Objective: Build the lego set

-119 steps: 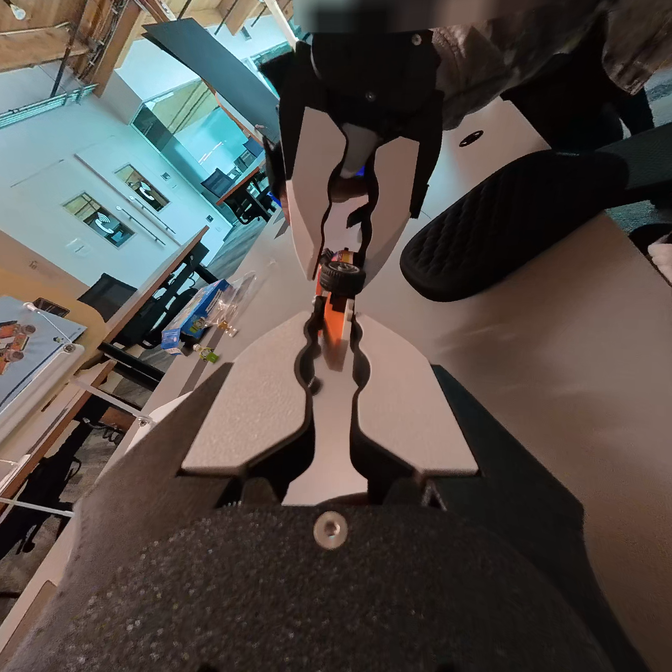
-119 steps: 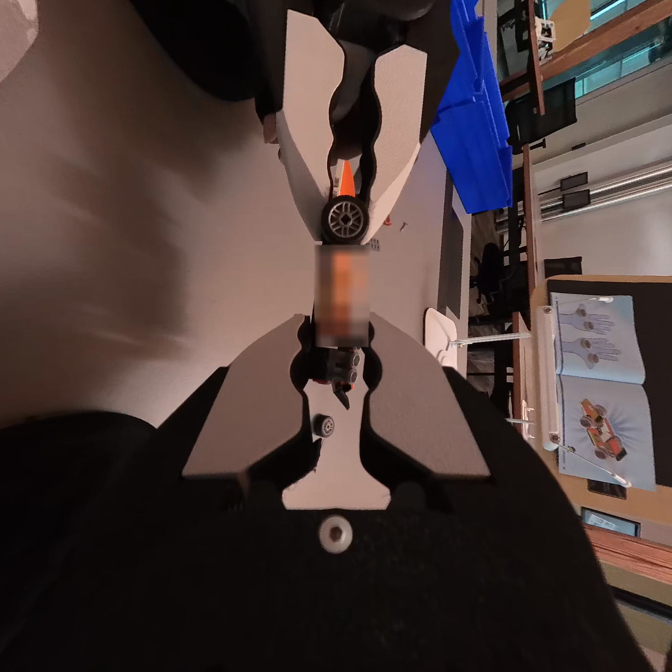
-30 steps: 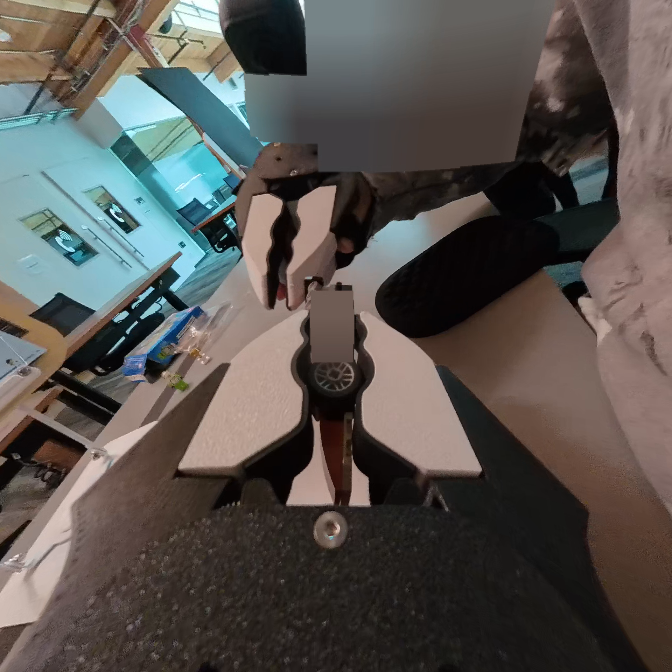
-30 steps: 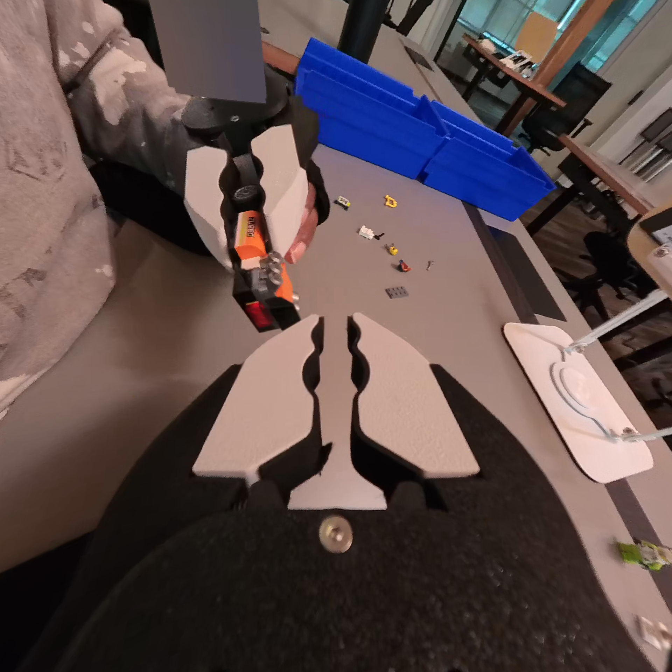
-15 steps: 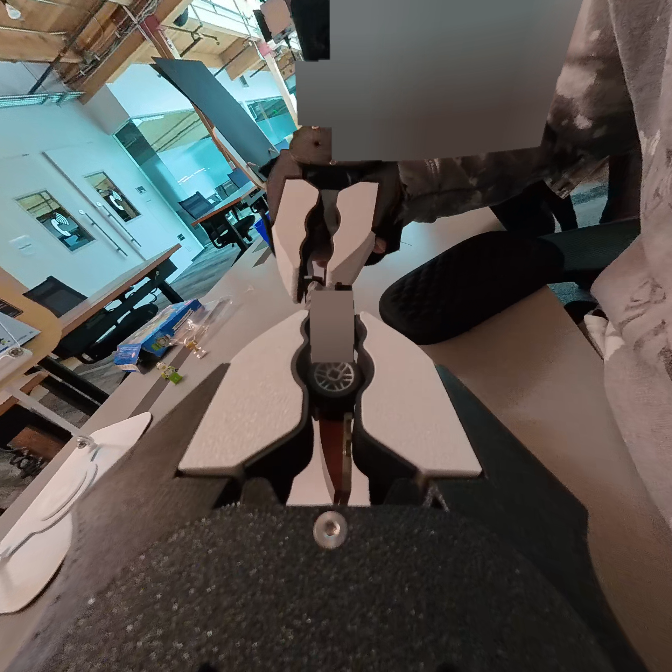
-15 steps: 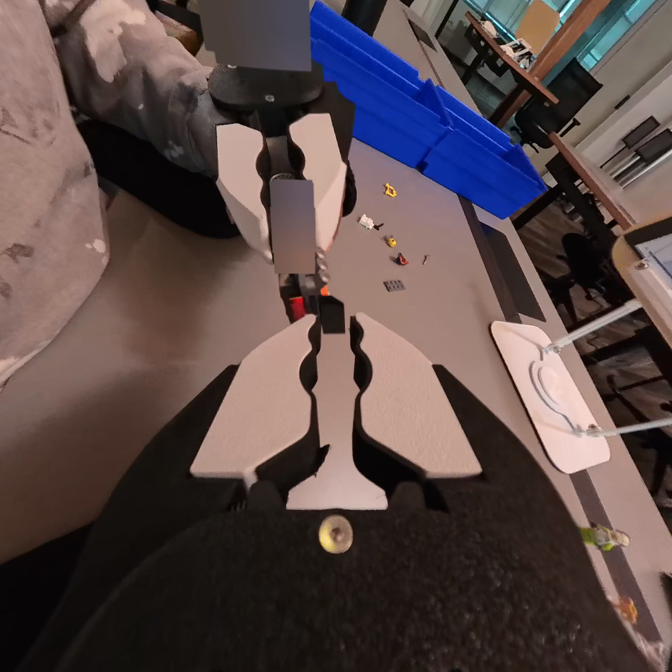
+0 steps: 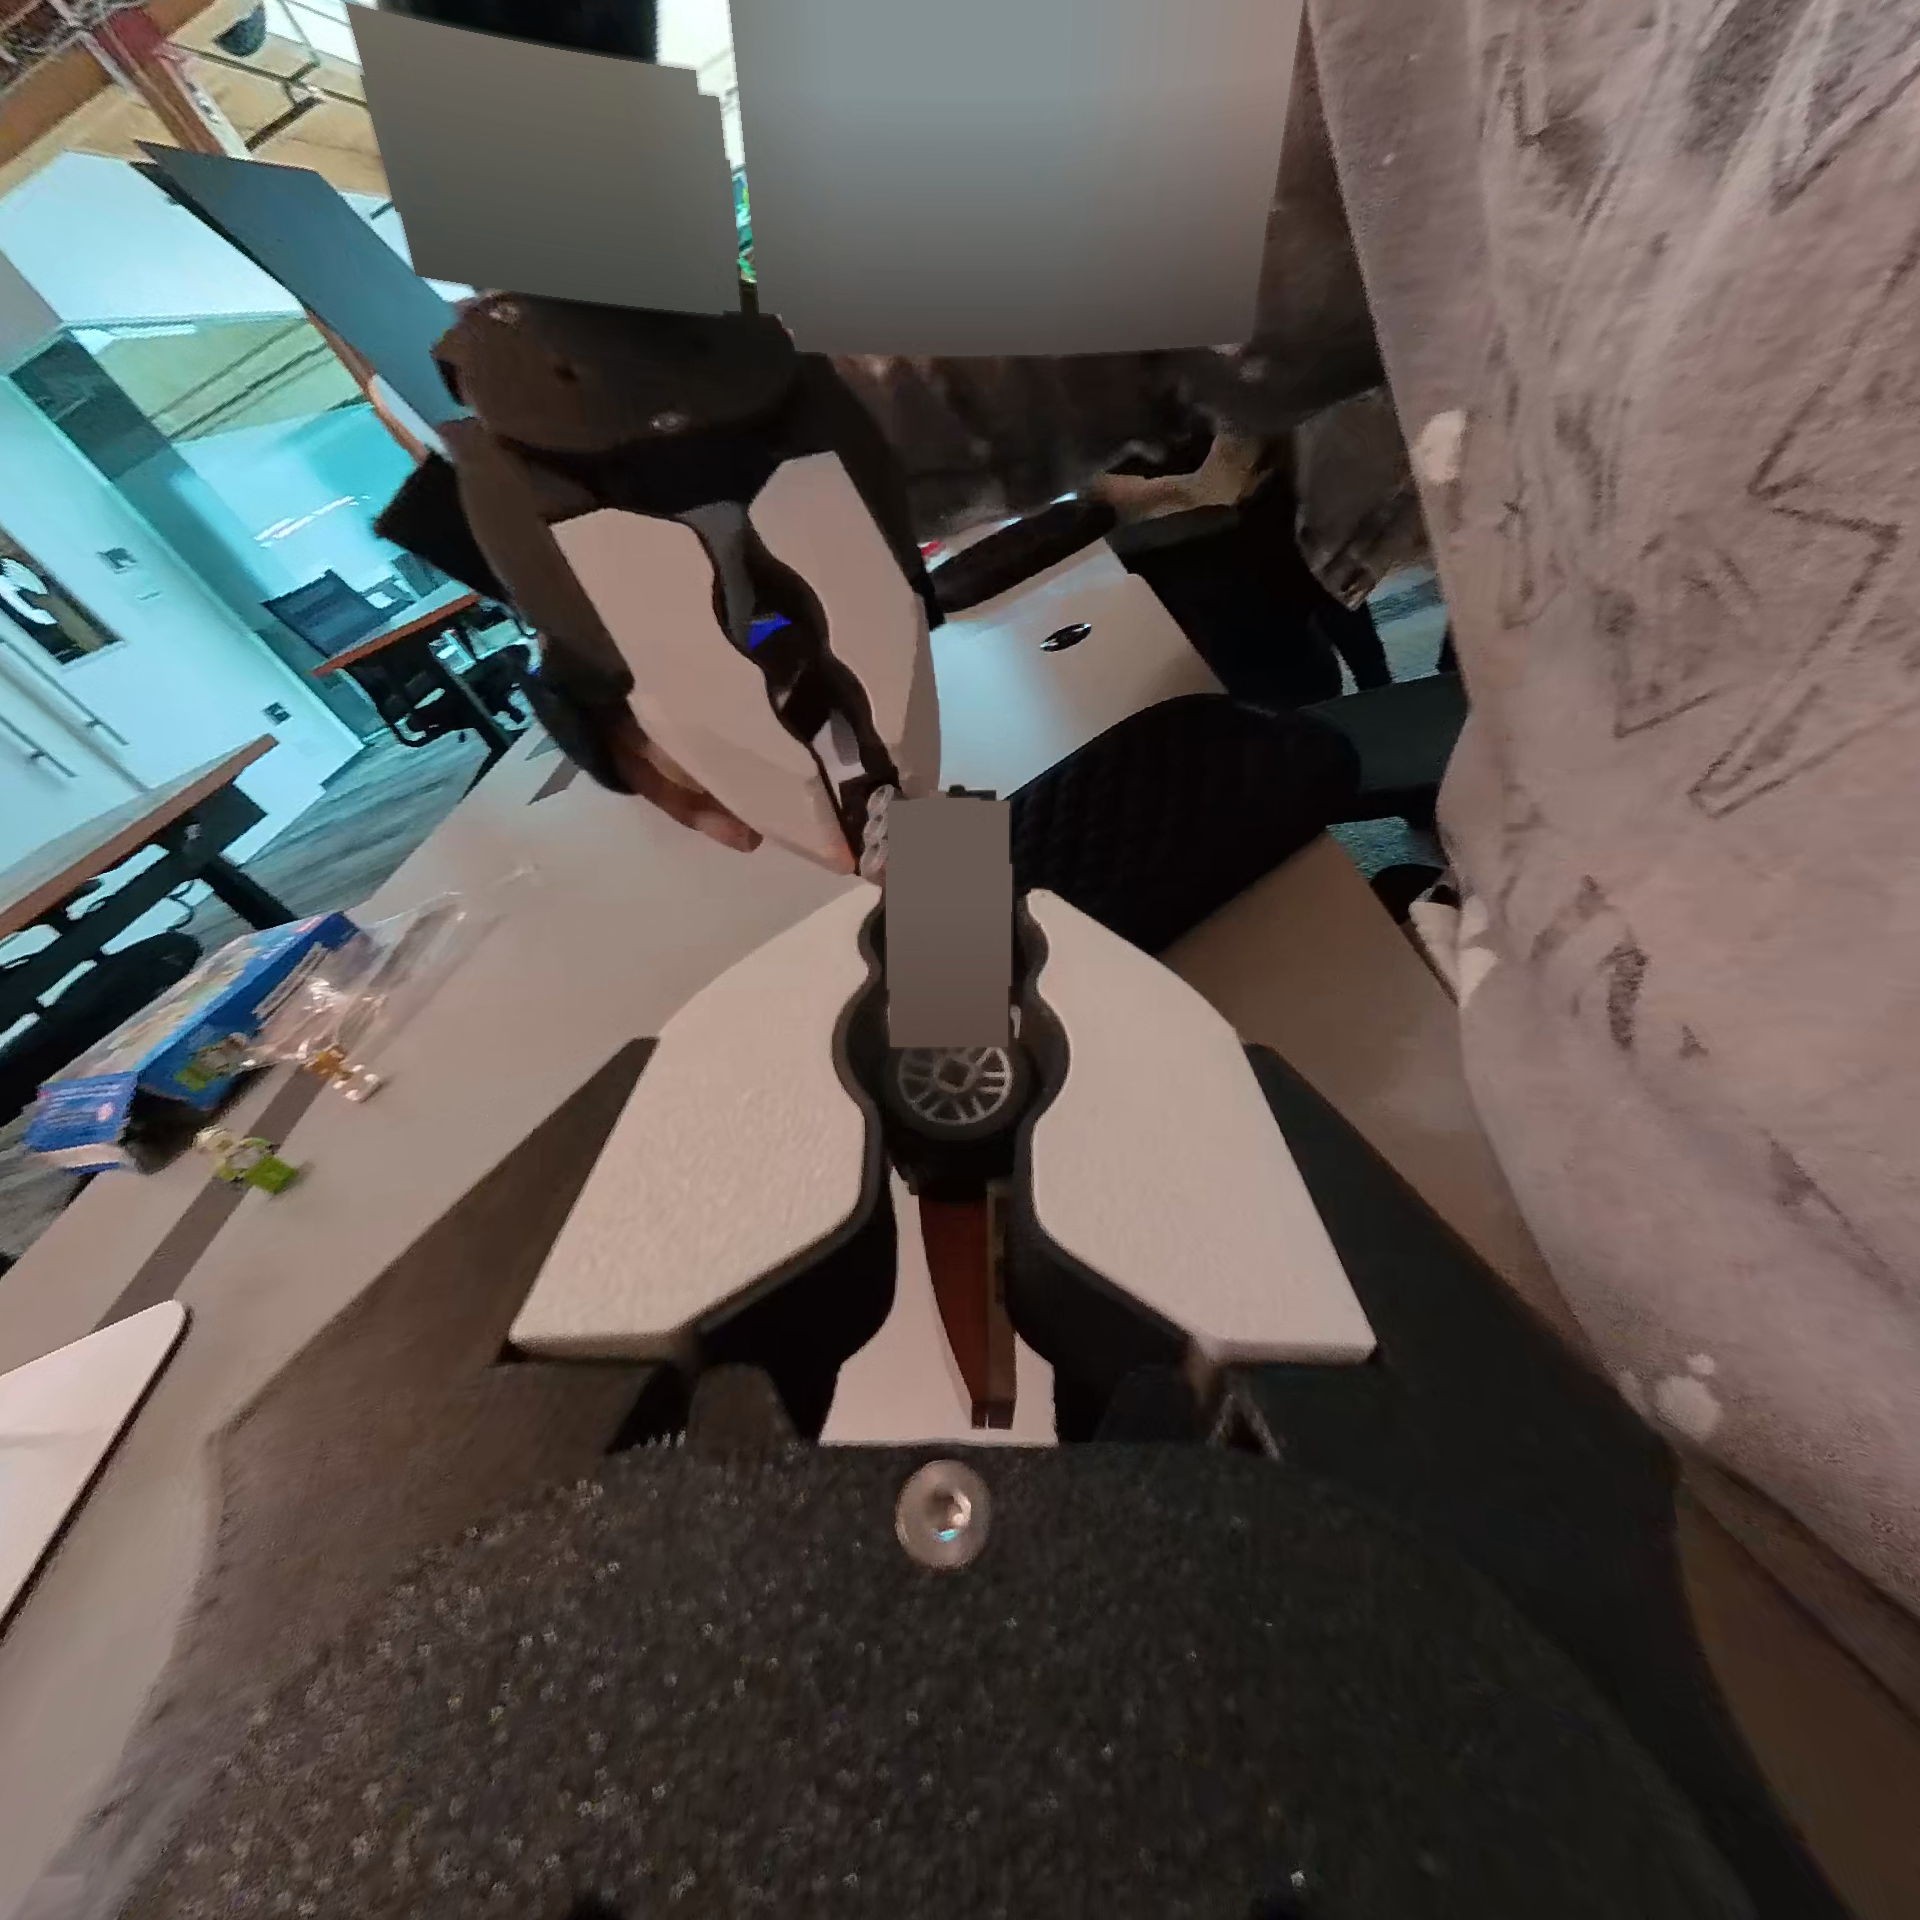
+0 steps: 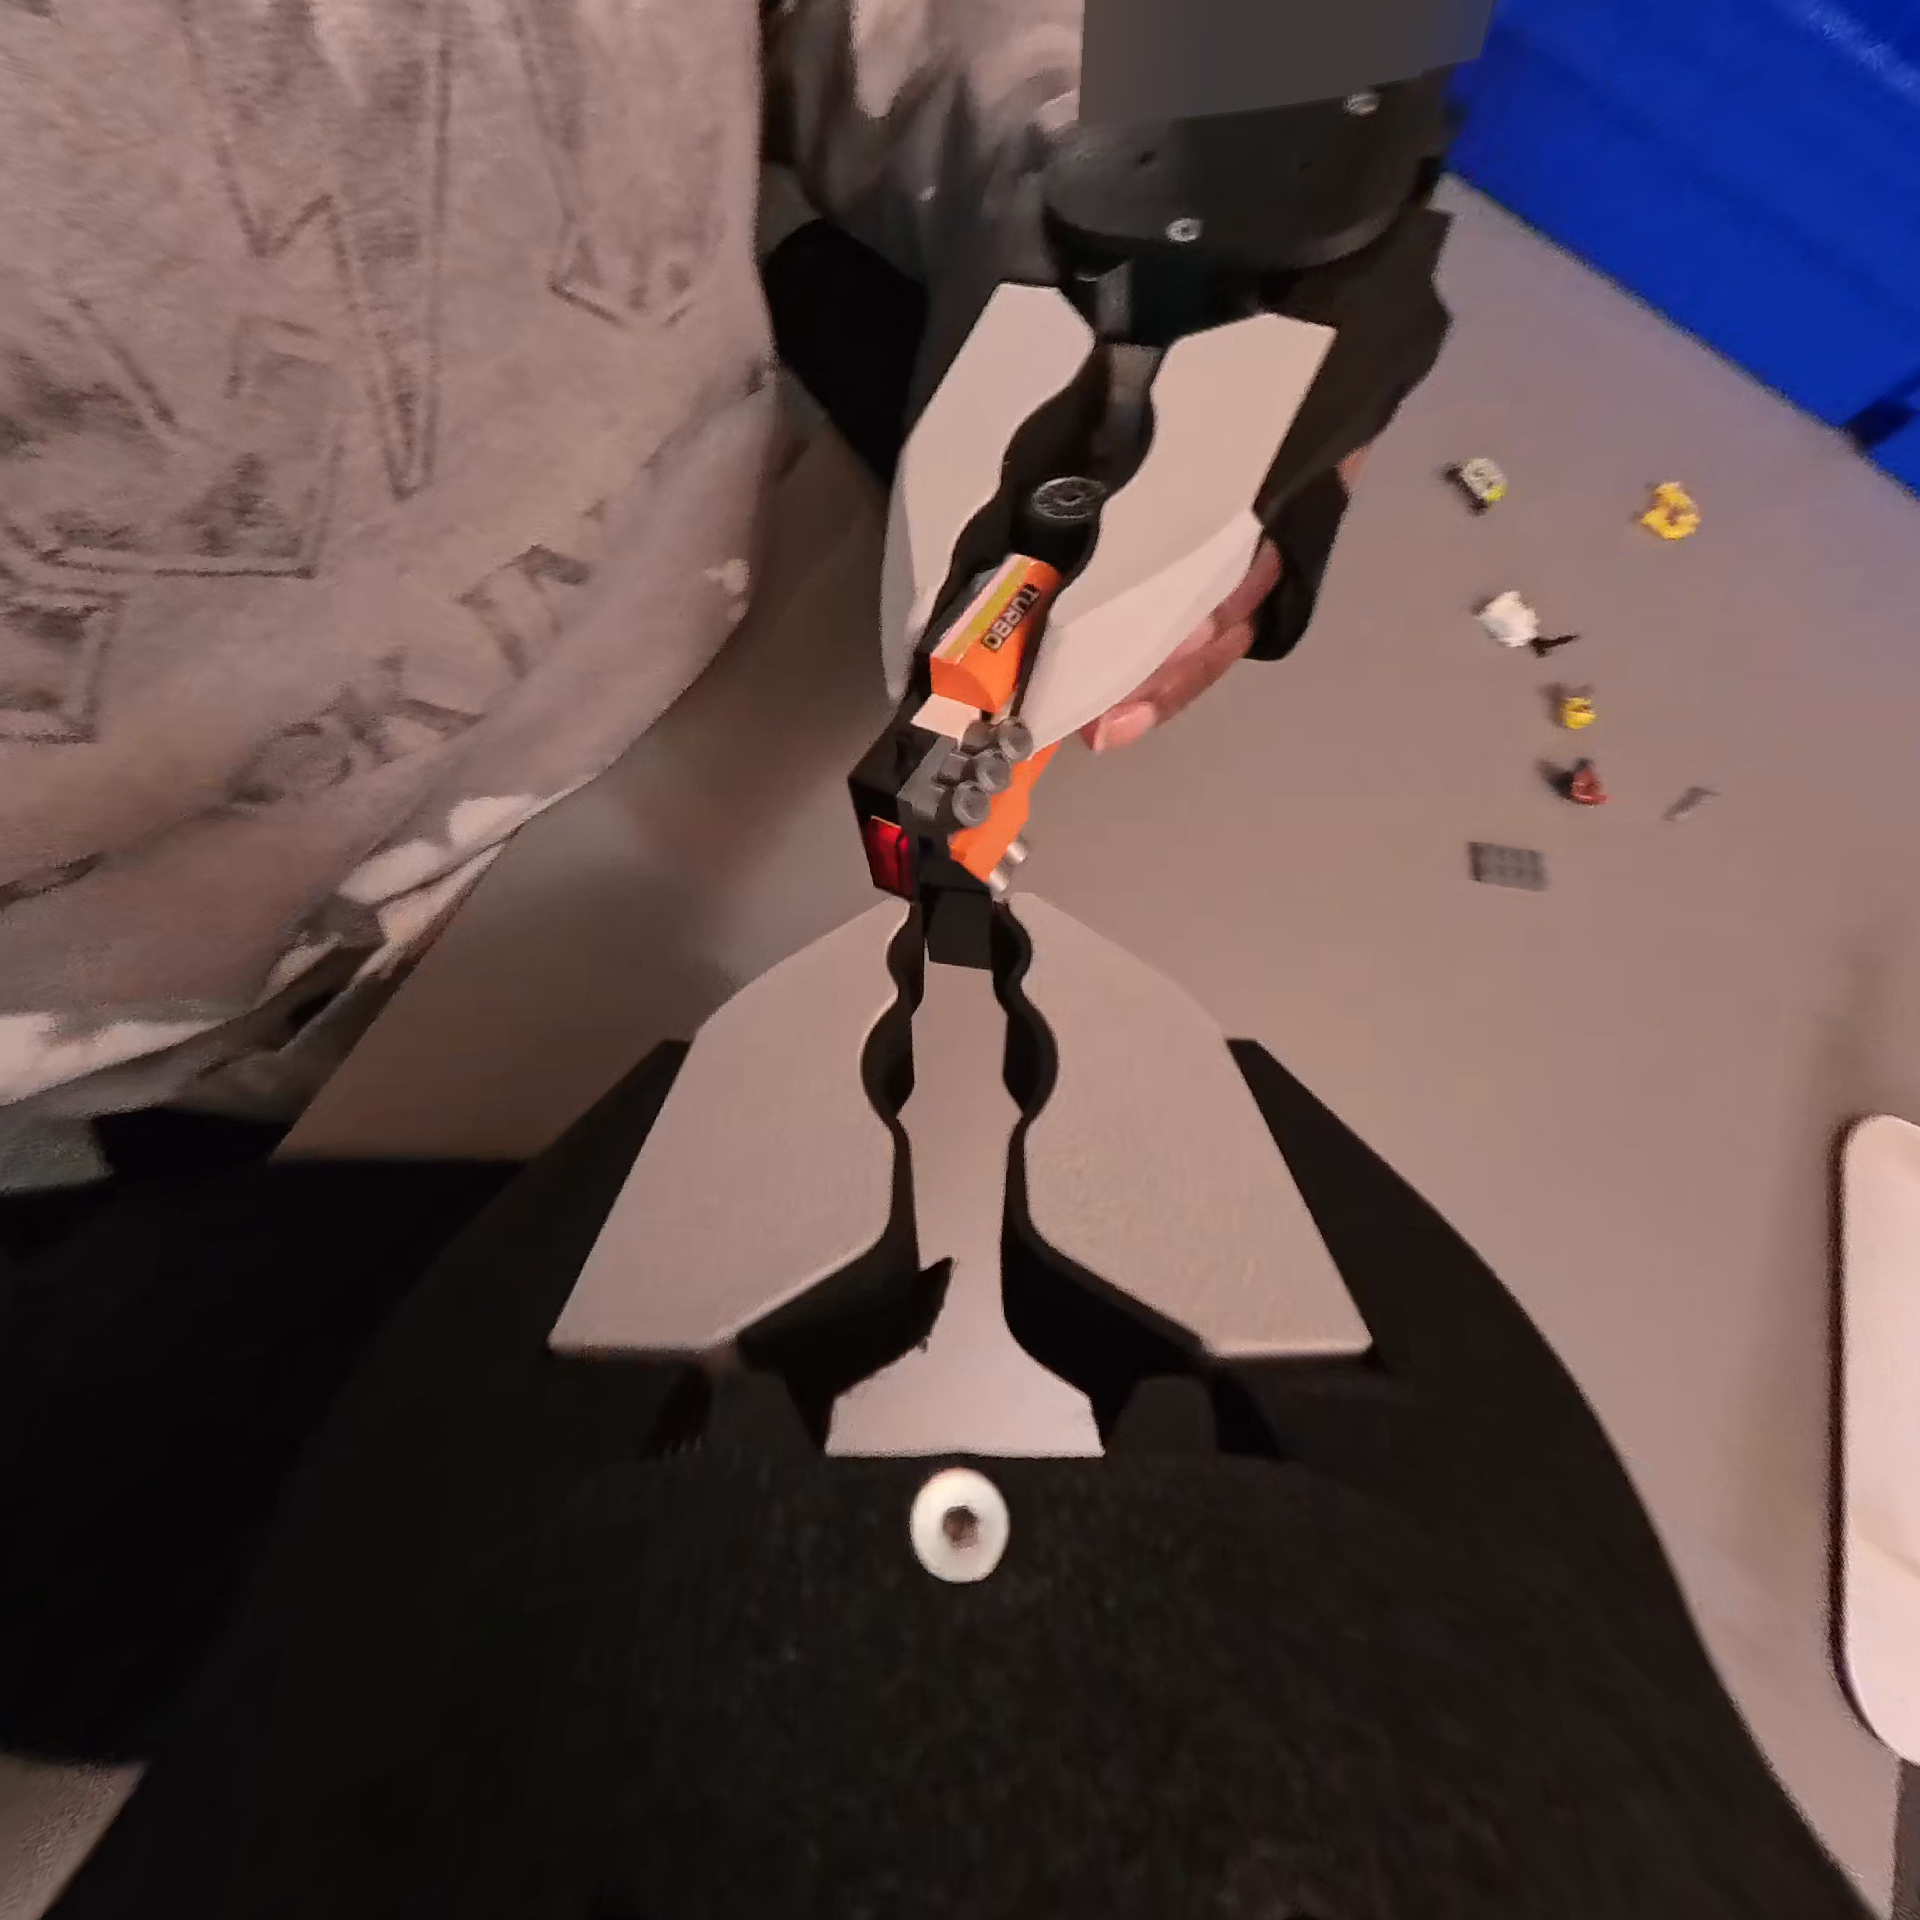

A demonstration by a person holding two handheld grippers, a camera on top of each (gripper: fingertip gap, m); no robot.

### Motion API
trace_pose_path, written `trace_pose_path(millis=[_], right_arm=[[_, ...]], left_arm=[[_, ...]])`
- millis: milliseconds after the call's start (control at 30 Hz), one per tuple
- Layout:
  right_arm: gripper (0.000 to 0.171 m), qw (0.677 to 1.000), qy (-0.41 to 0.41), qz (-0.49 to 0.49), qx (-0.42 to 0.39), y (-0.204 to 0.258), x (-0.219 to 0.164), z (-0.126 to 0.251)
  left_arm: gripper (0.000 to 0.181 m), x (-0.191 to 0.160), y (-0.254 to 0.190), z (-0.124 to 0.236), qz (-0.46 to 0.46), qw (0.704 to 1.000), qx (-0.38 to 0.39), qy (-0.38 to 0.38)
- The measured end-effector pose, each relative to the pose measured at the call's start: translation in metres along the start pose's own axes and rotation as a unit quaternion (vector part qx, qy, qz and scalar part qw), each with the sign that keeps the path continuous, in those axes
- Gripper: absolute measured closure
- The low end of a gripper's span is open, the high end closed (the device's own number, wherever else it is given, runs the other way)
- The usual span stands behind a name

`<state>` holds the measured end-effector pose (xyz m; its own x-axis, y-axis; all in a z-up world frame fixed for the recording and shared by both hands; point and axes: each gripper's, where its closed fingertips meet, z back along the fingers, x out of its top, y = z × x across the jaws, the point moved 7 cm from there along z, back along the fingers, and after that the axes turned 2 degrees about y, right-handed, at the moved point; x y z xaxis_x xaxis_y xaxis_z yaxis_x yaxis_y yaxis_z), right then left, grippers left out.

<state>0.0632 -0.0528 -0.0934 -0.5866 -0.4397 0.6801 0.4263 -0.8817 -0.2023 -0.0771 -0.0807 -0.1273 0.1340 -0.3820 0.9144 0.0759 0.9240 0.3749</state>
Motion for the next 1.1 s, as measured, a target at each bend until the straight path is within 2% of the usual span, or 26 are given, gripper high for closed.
trace_pose_path(millis=[200, 367, 467, 567, 667, 800, 867, 967, 1100], right_arm=[[0.159, 0.993, 0.027, 0.004, 0.118, 0.005, 0.009, -0.007], [0.159, 0.981, 0.060, 0.001, 0.186, 0.003, 0.013, -0.012], [0.158, 0.978, 0.058, -0.021, 0.200, 0.000, 0.011, -0.013], [0.157, 0.986, 0.023, -0.053, 0.156, -0.009, 0.009, -0.004], [0.154, 0.996, -0.034, -0.057, 0.053, -0.014, 0.005, 0.006], [0.150, 0.996, -0.050, -0.049, -0.059, -0.010, -0.002, 0.007], [0.155, 0.994, -0.052, -0.042, -0.091, -0.008, -0.002, 0.006], [0.159, 0.994, -0.039, -0.030, -0.093, -0.005, -0.002, 0.007], [0.159, 0.998, -0.029, -0.018, -0.052, -0.003, 0.001, 0.007]], left_arm=[[0.162, 0.001, -0.009, -0.002, 0.024, 0.998, -0.054, -0.019], [0.162, 0.000, -0.011, -0.004, 0.042, 0.996, -0.073, -0.027], [0.162, -0.002, -0.009, -0.003, 0.046, 0.996, -0.066, -0.028], [0.162, -0.002, -0.001, 0.000, 0.055, 0.997, -0.038, -0.036], [0.162, -0.005, 0.009, 0.005, 0.060, 0.997, -0.002, -0.039], [0.162, -0.007, 0.016, 0.007, 0.067, 0.996, 0.017, -0.057], [0.162, -0.007, 0.015, 0.004, 0.064, 0.996, 0.016, -0.058], [0.162, -0.007, 0.013, 0.001, 0.064, 0.996, 0.013, -0.057], [0.162, -0.005, 0.008, -0.002, 0.060, 0.997, -0.003, -0.057]])
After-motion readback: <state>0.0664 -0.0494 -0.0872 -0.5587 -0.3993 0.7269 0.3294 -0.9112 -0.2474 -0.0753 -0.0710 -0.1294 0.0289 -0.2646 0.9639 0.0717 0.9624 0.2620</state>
